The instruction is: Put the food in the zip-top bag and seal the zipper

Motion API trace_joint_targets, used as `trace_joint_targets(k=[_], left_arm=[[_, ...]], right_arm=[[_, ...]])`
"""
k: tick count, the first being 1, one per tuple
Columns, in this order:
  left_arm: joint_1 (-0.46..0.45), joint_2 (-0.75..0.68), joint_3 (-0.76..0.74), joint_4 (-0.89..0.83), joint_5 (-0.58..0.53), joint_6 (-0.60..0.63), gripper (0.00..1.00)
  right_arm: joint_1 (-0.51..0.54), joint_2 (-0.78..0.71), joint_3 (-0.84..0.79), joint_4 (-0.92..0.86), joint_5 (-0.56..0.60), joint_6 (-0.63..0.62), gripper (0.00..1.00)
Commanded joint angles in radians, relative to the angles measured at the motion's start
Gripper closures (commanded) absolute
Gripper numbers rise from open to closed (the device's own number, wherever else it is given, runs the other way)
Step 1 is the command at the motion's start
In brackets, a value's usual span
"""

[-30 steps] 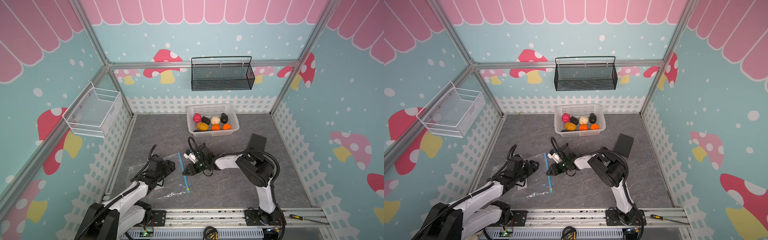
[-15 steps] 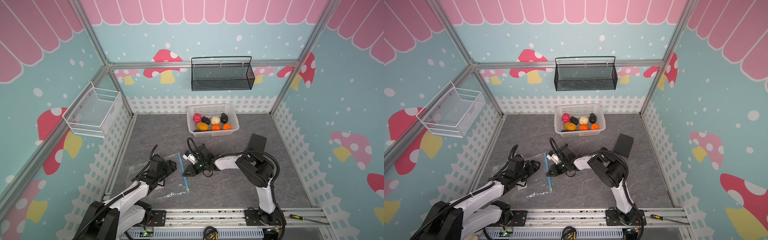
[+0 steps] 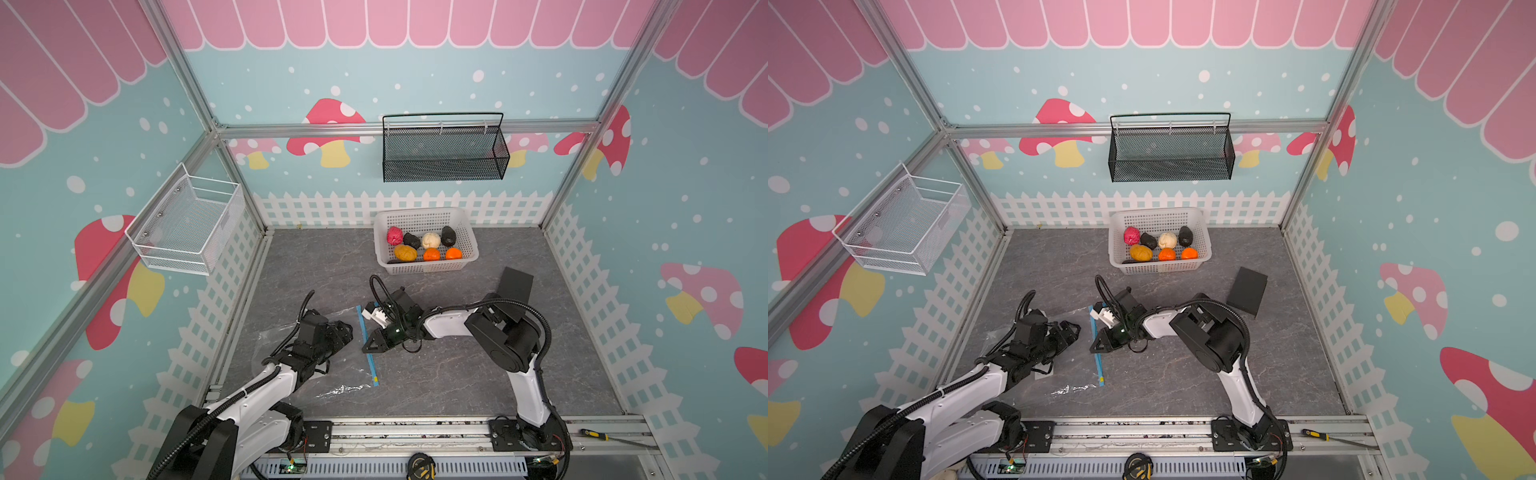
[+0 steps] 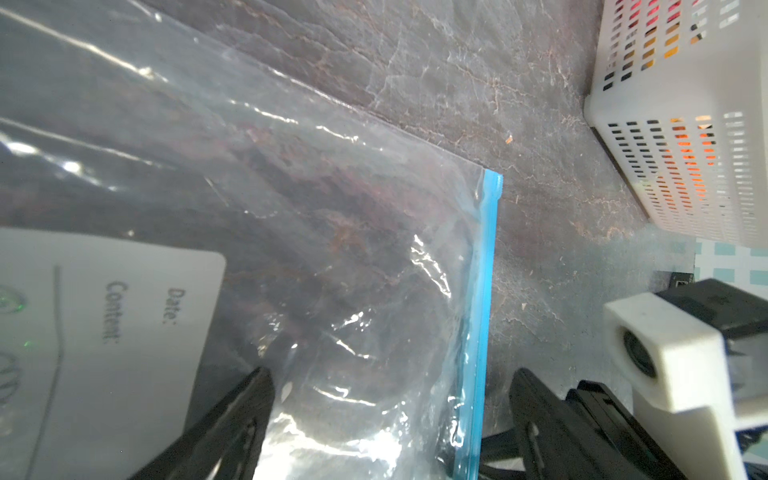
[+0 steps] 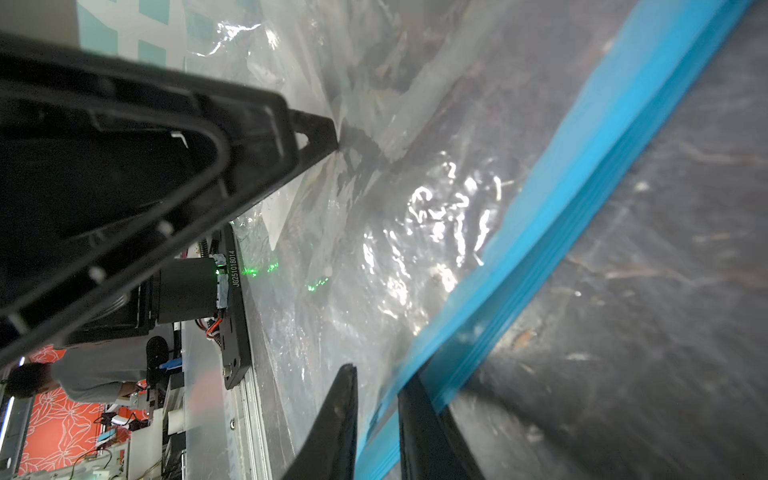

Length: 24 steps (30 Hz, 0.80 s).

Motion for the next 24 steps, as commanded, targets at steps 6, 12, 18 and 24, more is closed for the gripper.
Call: trace_joint_targets(k=[6,12,18,24], left_arm=[[-0.007,0.005,-0.024,-0.084,0.001,-0.032,0.10],[-0.008,-0.016,0.028,-0.086,0.026,-0.038,0.10],[-0.018,-0.005,0.120,-0.088,0.087,-0.041,0.13],[-0.021,-0.068,0.177,-0.127,0.112,-0.029,0.19]], right_arm=[[0.003,-0.017,0.003,0.021,-0.001,-0.037,0.93],[-0.001,-0.101,-0.040,0.107,0.025,-0.106,0.96],[-0.025,-0.165,-0.128,0.349,-0.052,-0.165,0.98],[-0.037,-0.185,-0.127,0.366,-0.040,-0.256,1.00]])
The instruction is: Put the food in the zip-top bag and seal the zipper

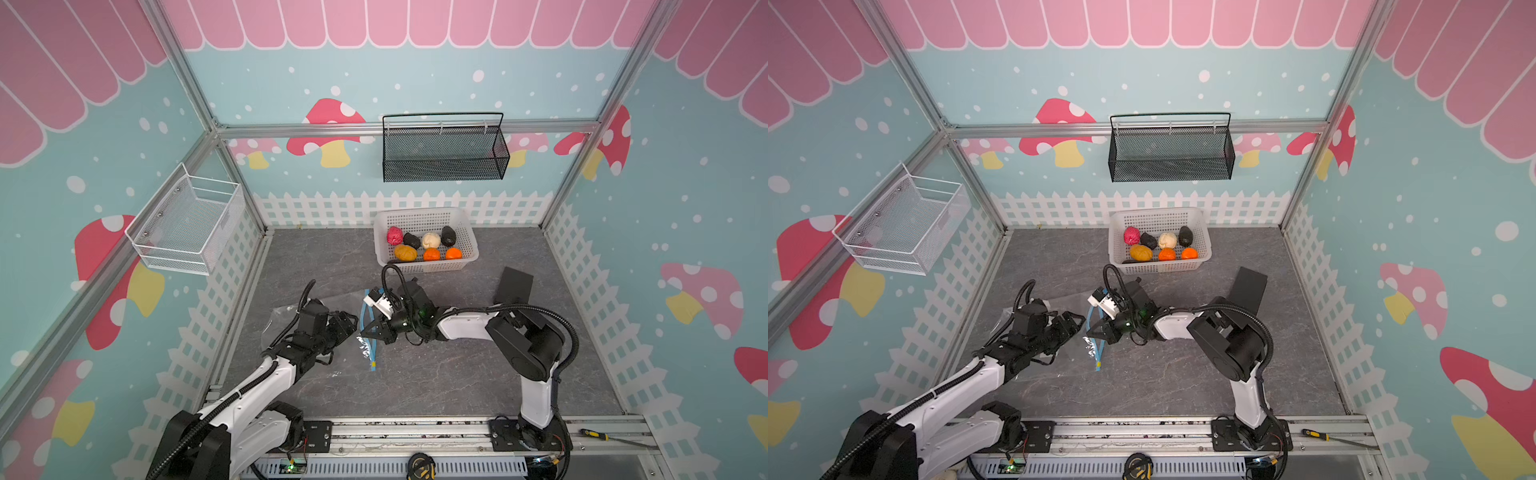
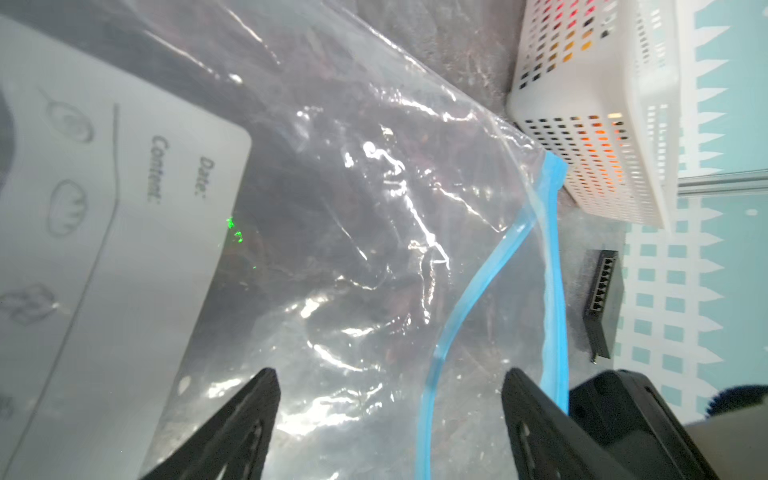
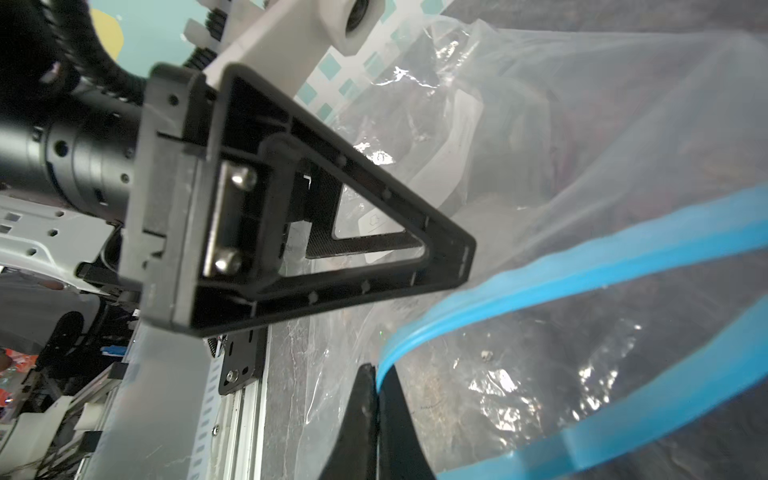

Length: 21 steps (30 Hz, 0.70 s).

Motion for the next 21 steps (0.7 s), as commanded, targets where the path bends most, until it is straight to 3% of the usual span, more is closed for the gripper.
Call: trace_joint_targets(k=[1,7,21], left_arm=[[-0.009,-0.049,0.051,-0.051,0.019,0.001,0.21],[-0.028,-0.046,0.121,-0.135,-0.003,0.097,0.28],[-0.169,0.063,0.282,-0.247,-0.112,0.278,0.44]], right_arm=[[-0.004,-0.034,-0.019,0.061,-0.013,-0.090,1.00],[-0.022,-0.030,-0.029,0.074,-0.056,-0.197,1.00],[-0.058,-0.033,-0.044,0.125,-0.135,-0.237,1.00]])
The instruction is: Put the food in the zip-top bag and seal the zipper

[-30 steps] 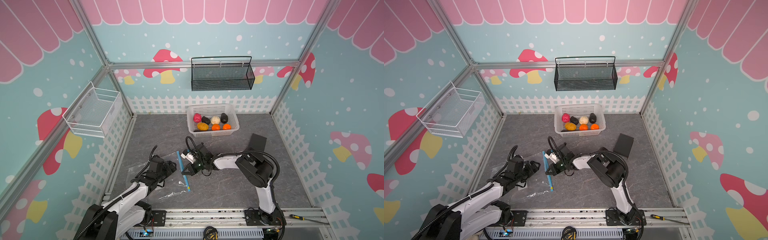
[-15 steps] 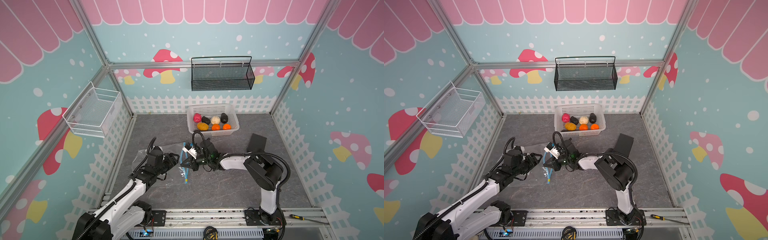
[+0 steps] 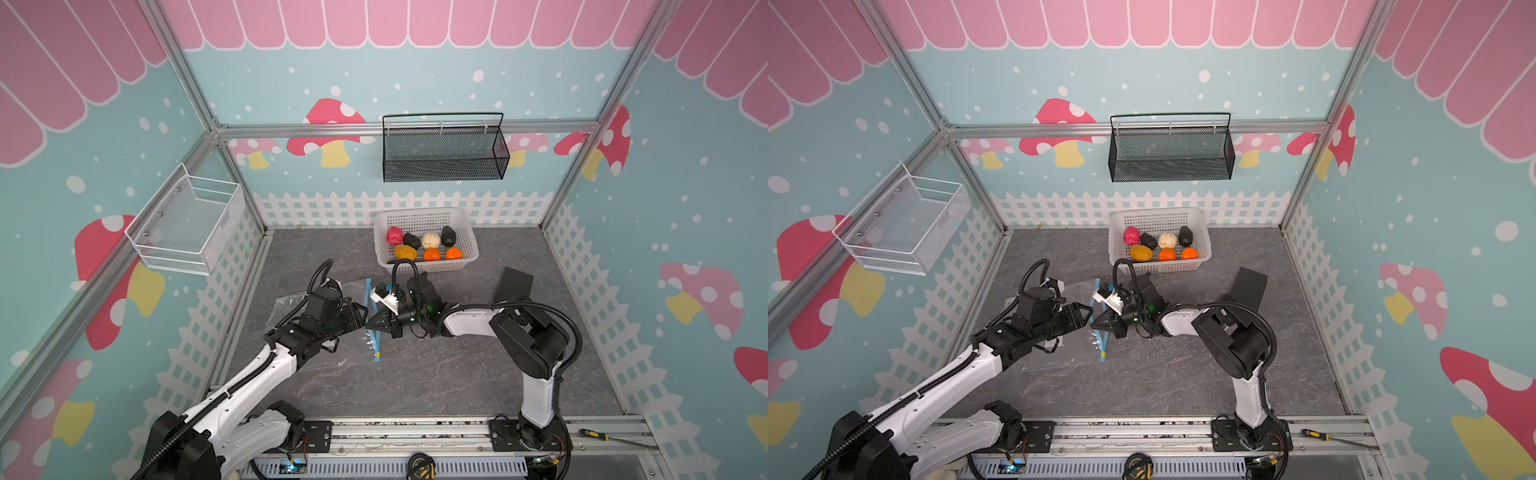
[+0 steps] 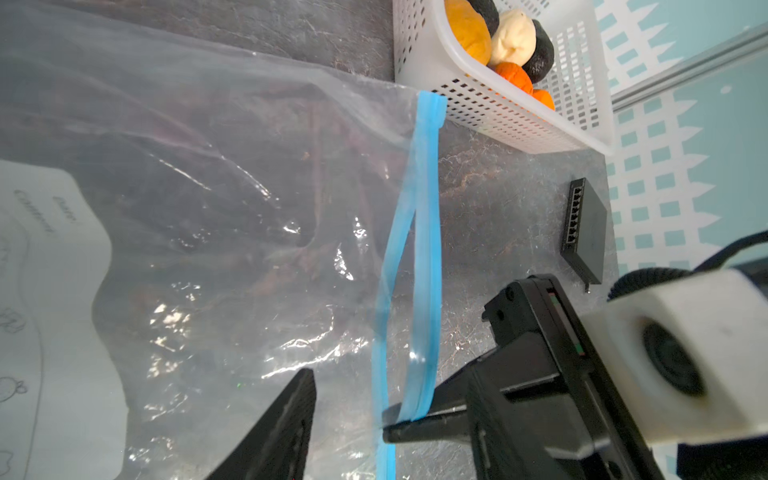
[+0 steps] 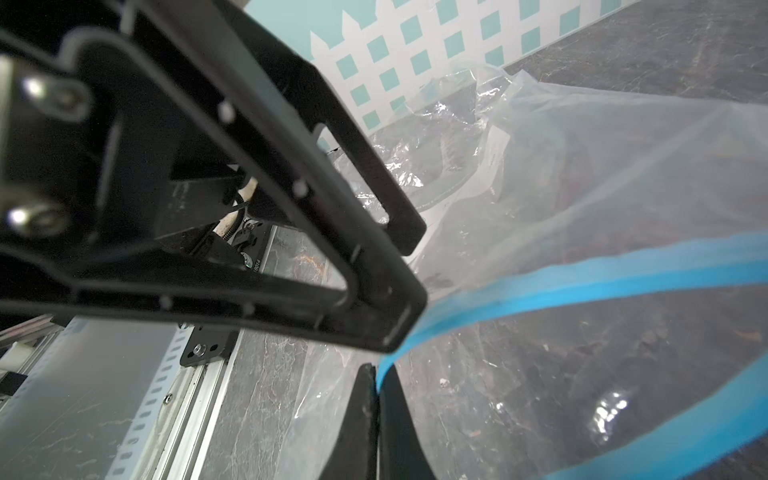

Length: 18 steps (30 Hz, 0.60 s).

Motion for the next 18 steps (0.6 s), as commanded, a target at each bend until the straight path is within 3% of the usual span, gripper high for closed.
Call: trace_joint_targets(k=[1,18], left_arm=[[-0.029,0.027,0.040,-0.041,-0.057,0.055,0.45],[-0.101,0.113,0.085,-0.080,-0.138,0.092,0.73]], right_arm=[[-0.002,-0.022,-0.016,0.040,-0.036,-0.031,1.00],[-0.006,-0.010,-0.018,0.089,-0.038,-0.019,1.00]])
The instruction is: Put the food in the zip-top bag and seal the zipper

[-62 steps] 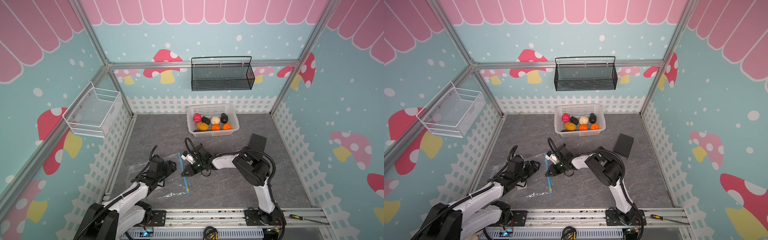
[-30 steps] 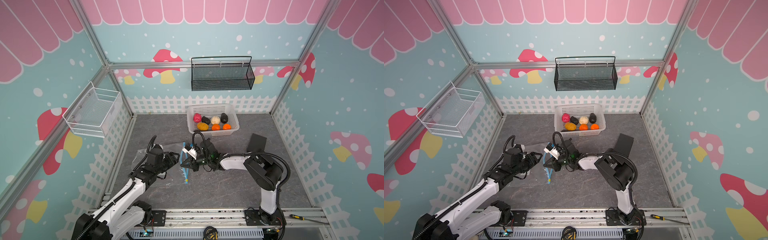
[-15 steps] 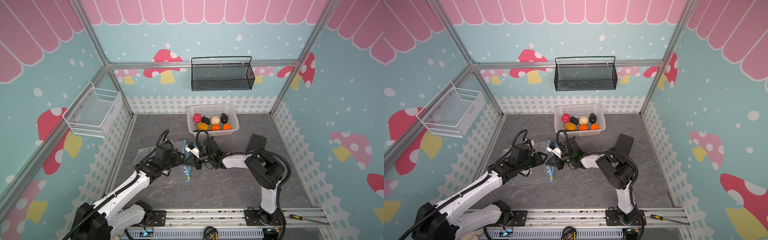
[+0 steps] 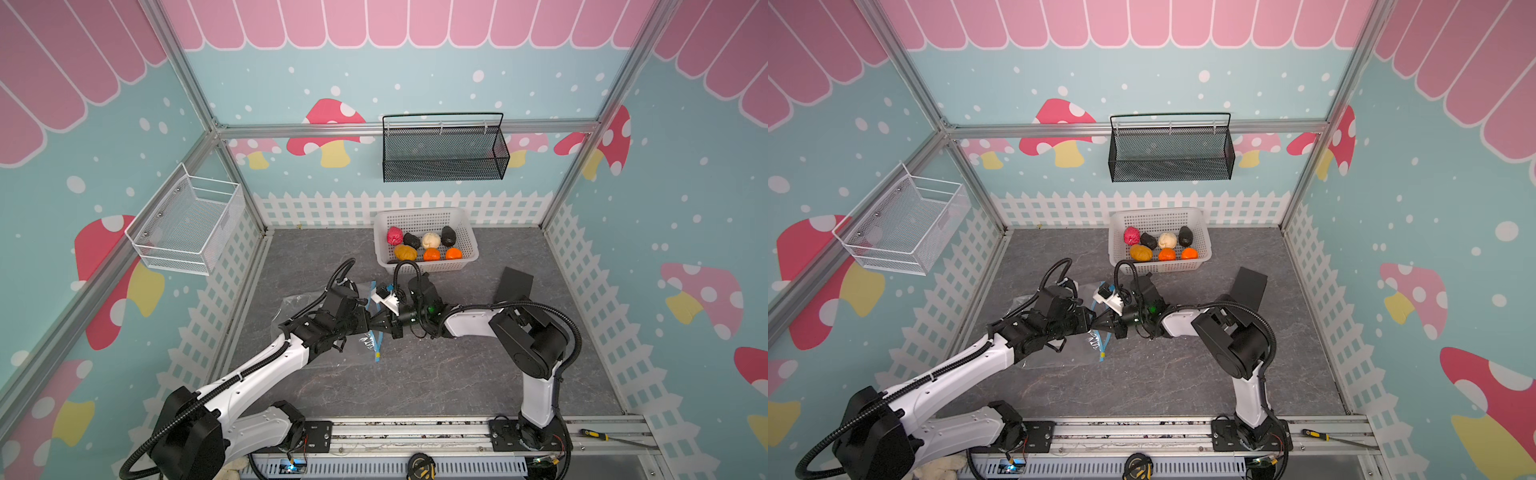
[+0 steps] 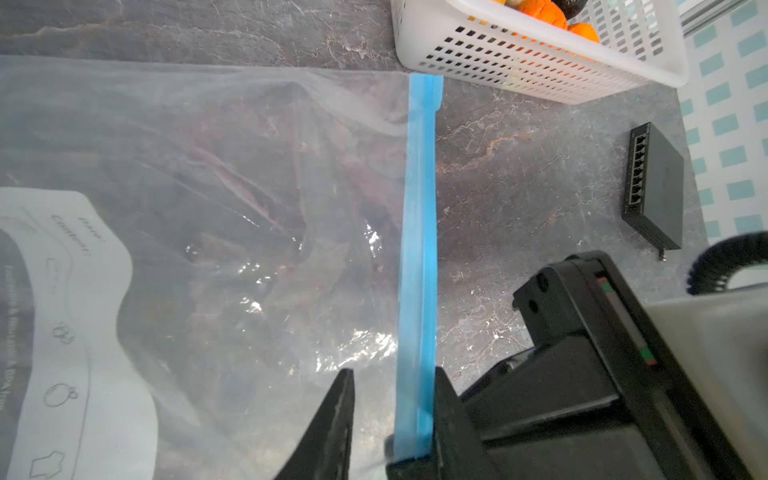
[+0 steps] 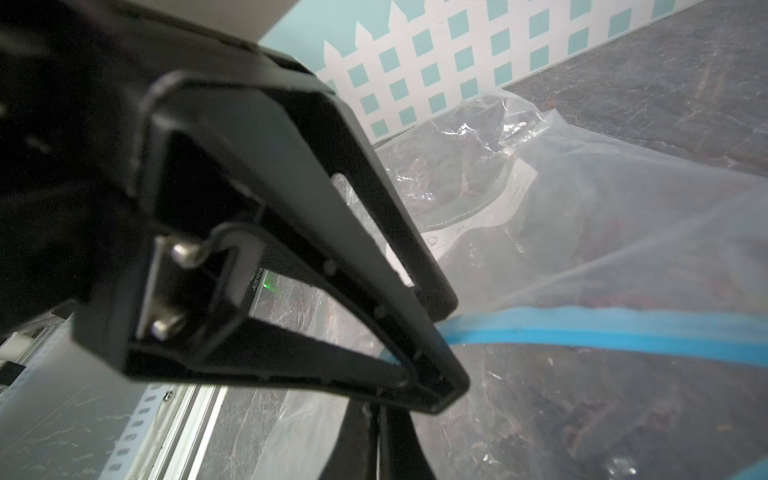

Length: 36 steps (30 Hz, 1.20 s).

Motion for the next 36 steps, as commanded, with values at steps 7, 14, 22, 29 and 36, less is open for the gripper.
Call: trace_joint_targets(k=[7,14,22,29,36], left_arm=[[-0.007,0.020,0.023,-0.028,-0.025,0.014,0.89],[-0.005,-0.004,0.009,-0.036,-0.060,-0.007,0.97],[0.000,-0.005,0.021,-0.082,-0.116,-0.130,1.00],[-0.003,0.035,0.085,-0.129,-0.129,-0.223,1.00],[-0.002,0.031,0.122,-0.148,-0.151,-0.265,1.00]], right_arm=[[-0.005,0.002,0.002,0.038,-0.024,-0.013,1.00],[-0.015,0.002,0.000,0.036,-0.020,0.017,0.81],[-0.046,-0.154,-0.131,0.031,0.134,0.189,0.58],[-0.056,-0.174,-0.155,-0.073,0.347,0.397,0.53],[-0.076,-0.135,-0.069,-0.143,0.383,0.361,0.51]])
